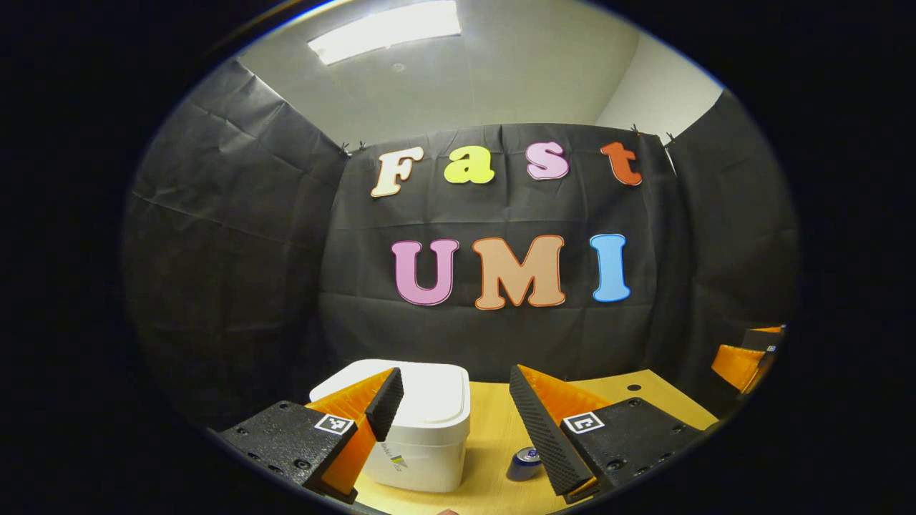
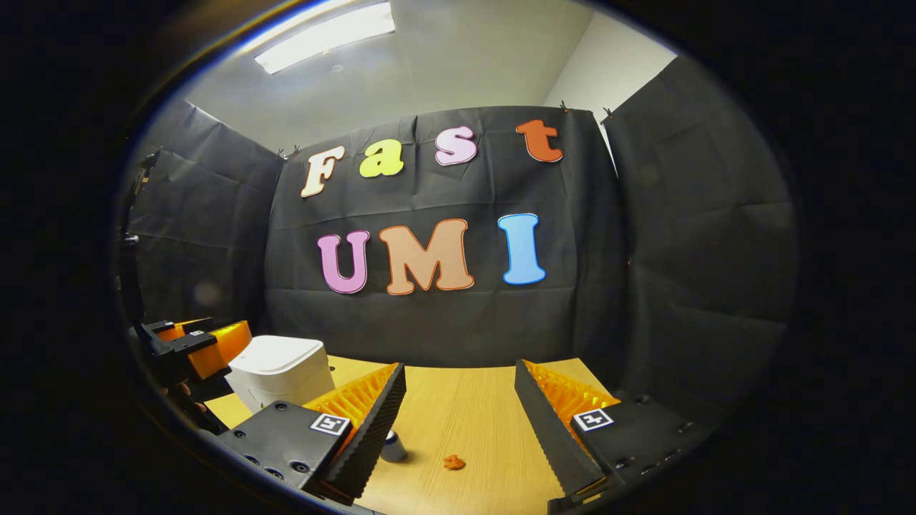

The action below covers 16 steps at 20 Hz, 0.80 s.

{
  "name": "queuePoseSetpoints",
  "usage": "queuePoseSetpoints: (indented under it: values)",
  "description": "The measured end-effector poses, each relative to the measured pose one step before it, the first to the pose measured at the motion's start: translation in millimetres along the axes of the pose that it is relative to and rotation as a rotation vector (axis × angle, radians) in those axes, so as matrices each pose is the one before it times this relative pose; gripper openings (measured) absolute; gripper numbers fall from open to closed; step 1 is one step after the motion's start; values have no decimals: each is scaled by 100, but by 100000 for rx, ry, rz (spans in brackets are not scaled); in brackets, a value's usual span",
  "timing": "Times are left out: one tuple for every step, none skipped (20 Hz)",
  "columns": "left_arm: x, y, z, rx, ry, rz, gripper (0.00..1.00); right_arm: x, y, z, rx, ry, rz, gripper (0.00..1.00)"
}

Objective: Press the lid of the desktop garbage bin to open it, pick up the crumpled paper on the desktop and throw it into the bin, then pick up the pop can on the desktop and drop it into the bin, and finally close the garbage bin lid.

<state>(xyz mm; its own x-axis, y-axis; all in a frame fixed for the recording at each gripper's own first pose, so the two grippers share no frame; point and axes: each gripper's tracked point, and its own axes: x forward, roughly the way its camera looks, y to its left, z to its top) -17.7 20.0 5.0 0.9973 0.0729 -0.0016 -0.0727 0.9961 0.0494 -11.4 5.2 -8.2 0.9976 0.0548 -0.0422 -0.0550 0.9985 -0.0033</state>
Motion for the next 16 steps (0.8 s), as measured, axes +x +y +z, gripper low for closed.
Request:
queuePoseSetpoints:
  values:
    - [86, 197, -52, 621, -26, 449, 90, -5, -61, 54, 189, 66, -53, 97]
    - [92, 231, -121, 781, 307, 692, 90, -42, -87, 114, 279, -245, -44, 97]
    - [105, 407, -317, 940, 722, 864, 88, 53, -62, 153, 236, -370, -10, 97]
    - [228, 467, -338, 932, 918, 1064, 86, -86, -35, 7, 137, -254, -86, 97]
    - [238, 403, -368, 530, 669, 877, 82, 8, -52, 66, 103, -103, -90, 97]
    - [286, 329, -147, 297, 188, 674, 77, -3, -43, -95, 67, -5, -85, 96]
    - [351, 583, -175, 376, 122, 957, 75, -30, -67, -16, 35, 227, -96, 96]
    - [444, 421, -172, 471, 4, 394, 74, 20, -86, -166, 45, 273, -152, 96]
    - [355, 331, -211, 506, -77, 163, 67, 31, -85, -50, 51, 269, -244, 97]
    - [404, 430, -231, 467, 313, 355, 62, -51, -135, -86, -8, 103, -349, 97]
    - [419, 563, -379, 347, 651, 785, 53, -68, -133, -54, -33, 29, -529, 97]
    - [433, 418, -487, 126, 1777, 726, 48, -107, -86, 46, 27, -122, -340, 97]
    - [218, 404, -600, -192, 1830, 995, 39, -41, -85, 32, -1, -99, -429, 97]
    - [148, 604, -344, -402, 1350, 1745, 36, -42, -141, 41, -167, -134, -492, 97]
    - [264, 702, -394, -374, 695, 1916, 29, 74, -224, 32, -216, -41, -580, 97]
    - [281, 580, -158, -209, 284, 2055, 24, -158, -125, -10, -98, -24, -441, 97]
